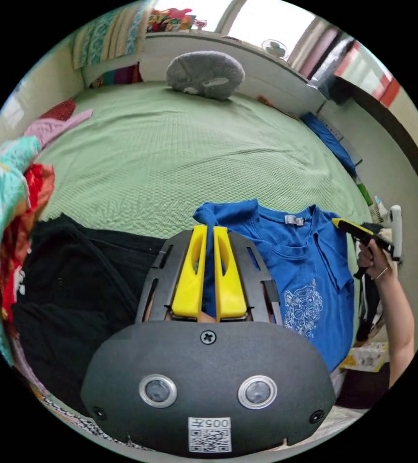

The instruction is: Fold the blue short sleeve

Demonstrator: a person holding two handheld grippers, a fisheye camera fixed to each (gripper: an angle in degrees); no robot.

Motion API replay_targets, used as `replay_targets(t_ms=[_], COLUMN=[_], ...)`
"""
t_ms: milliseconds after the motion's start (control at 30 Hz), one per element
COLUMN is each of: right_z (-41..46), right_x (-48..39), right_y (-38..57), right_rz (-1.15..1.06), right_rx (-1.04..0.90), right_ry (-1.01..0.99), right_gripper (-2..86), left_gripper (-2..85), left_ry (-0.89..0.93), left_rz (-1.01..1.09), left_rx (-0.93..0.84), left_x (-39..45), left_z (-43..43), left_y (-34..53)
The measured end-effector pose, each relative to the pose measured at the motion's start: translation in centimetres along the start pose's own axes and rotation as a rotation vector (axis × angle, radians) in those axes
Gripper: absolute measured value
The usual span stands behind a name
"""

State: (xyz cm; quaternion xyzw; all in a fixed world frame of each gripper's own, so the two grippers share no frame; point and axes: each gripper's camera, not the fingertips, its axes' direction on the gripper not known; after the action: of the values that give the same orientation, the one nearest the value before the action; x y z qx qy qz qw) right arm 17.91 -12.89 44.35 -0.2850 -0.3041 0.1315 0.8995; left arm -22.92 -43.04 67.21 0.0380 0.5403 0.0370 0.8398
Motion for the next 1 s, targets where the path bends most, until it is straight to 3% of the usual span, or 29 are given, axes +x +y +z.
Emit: replay_targets(t_ms=[300, 433, 733, 1000], right_z=[-12.0, -16.8, -14.5, -14.3], right_x=[-3.6, -4.2, -5.5, -7.5], right_y=[-1.3, -3.1, -0.3, 12.0], right_rz=[-0.021, 0.040, 0.011, -0.105], right_rx=[0.214, 0.348, 0.252, 0.230], right_ry=[0.058, 0.121, 0.124, 0.108], right_gripper=[-1.2, -1.2, -1.2, -1.1], left_gripper=[3.3, 3.4, 3.9, 4.1], left_ry=[-0.083, -0.107, -0.158, 0.047], left_rz=[0.037, -0.046, -0.002, 0.044], left_rx=[0.161, 0.362, 0.242, 0.278], left_x=[1.9, 2.1, 1.8, -0.4], left_z=[-12.0, -17.7, -15.4, -14.9], left_y=[-1.8, -3.1, 1.1, 15.3])
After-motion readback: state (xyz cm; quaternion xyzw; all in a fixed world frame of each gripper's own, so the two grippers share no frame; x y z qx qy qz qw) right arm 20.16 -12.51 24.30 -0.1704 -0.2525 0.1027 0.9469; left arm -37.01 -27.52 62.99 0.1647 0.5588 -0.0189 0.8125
